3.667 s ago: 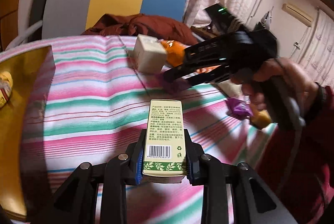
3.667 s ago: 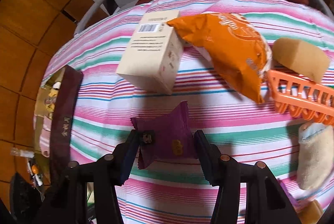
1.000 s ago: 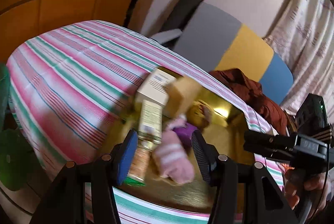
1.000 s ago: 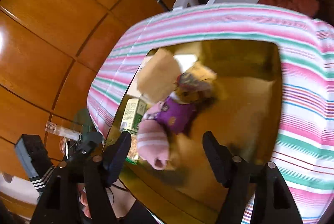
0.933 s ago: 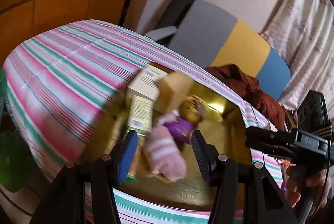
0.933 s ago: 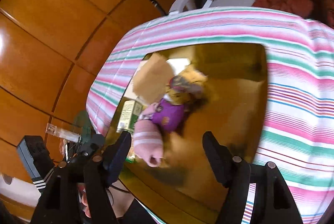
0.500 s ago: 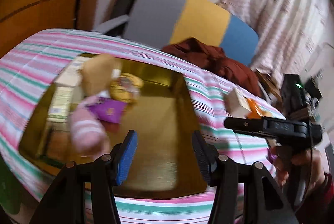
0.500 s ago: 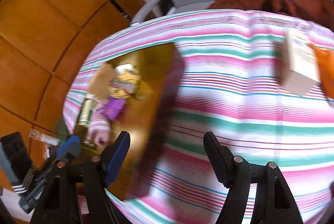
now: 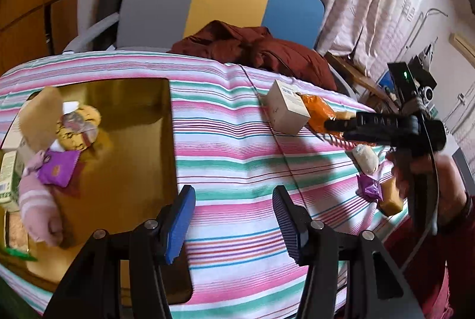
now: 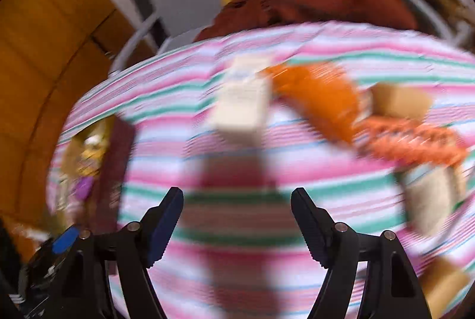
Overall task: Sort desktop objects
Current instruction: 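Grasp the orange snack bag with the right tool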
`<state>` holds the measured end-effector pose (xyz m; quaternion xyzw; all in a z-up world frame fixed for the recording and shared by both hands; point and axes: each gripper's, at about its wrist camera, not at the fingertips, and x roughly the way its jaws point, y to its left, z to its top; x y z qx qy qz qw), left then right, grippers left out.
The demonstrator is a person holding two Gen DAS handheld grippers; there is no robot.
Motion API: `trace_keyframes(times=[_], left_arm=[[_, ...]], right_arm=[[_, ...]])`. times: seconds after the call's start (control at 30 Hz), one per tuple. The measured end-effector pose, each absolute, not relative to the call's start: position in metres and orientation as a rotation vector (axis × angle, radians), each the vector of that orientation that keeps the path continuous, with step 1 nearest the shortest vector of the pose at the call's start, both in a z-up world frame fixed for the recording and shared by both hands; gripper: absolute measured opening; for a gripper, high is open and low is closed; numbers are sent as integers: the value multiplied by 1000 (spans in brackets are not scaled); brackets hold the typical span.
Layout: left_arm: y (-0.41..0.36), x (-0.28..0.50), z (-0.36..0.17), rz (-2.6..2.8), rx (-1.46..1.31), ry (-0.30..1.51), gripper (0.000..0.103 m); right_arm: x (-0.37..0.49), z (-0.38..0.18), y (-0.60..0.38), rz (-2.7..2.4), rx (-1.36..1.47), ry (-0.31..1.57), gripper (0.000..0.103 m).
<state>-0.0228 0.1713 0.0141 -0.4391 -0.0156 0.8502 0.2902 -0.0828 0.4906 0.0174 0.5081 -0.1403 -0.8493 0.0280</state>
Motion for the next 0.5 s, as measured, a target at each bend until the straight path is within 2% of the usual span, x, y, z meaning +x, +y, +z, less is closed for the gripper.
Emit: trace_keyframes(times=[0.13,0.37,0.5], left_arm=[[179,-27,13,2267,-1182,-34,55],[192,-36,7,2252,-1216,-9,55],[205,-40,4,2232,-1218,11,55]], right_arm=[[-104,21,521,-2731,1546,-300,77],[-146,6,541,-2726,1500,-243,79],[-160,-5,541,-2719,1495,-169,87]])
